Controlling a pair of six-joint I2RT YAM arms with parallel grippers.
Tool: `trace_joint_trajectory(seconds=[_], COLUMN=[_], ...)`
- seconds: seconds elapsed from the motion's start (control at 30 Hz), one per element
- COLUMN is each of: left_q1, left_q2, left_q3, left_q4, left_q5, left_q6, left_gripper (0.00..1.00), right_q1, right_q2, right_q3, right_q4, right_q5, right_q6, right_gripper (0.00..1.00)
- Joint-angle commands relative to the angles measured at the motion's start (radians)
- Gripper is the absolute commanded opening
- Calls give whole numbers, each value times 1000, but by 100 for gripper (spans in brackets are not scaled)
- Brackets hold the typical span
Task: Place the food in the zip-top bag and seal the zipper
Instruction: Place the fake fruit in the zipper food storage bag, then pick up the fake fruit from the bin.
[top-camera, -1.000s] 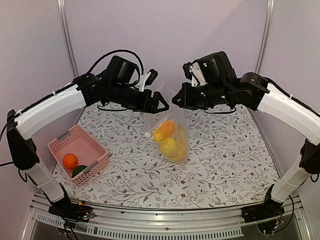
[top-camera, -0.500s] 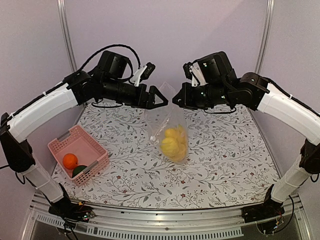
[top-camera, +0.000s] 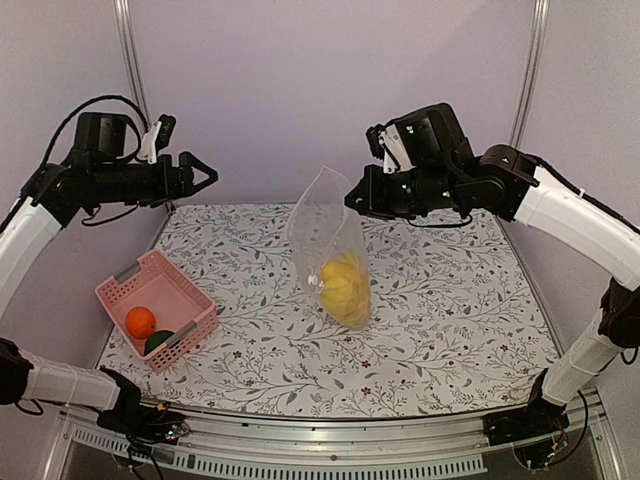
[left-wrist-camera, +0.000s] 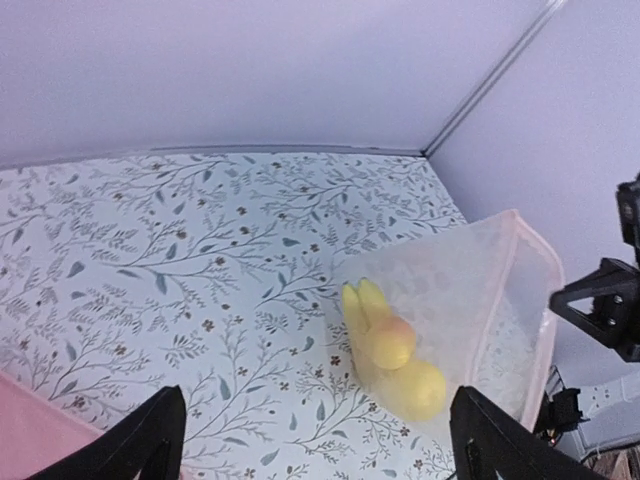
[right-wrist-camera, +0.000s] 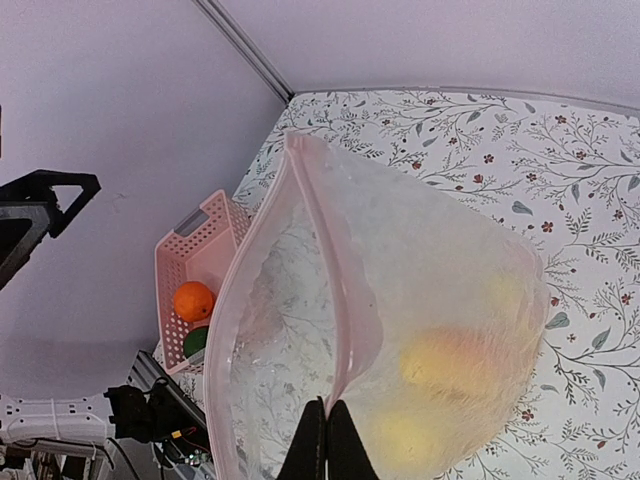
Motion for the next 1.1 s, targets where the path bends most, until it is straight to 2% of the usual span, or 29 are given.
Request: trace_joint_trajectory(seconds=[0.0, 0.23, 0.47, 0.77, 1.07], left_q1=[163, 384, 572, 606, 631], left_q2=[-55, -96, -96, -24, 43], left_q3=[-150, -416, -571, -629, -643], left_q4=[-132, -136, -62, -7, -4], left_q5=[-140, -334, -381, -382, -402], left_q6=[-58, -130, -108, -71, -60], left_gripper=[94, 98, 96, 86, 84], right_q1=[4, 4, 3, 3, 3], right_q2=[-3, -5, -13, -36, -48], right_q3=[-4, -7, -18, -32, -43], right_q4=[28, 31, 40, 48, 50], right_q5=[14, 11, 10, 17, 25], right_q6=[-11, -14, -19, -31, -28], right_gripper=[0, 0, 0, 0, 0])
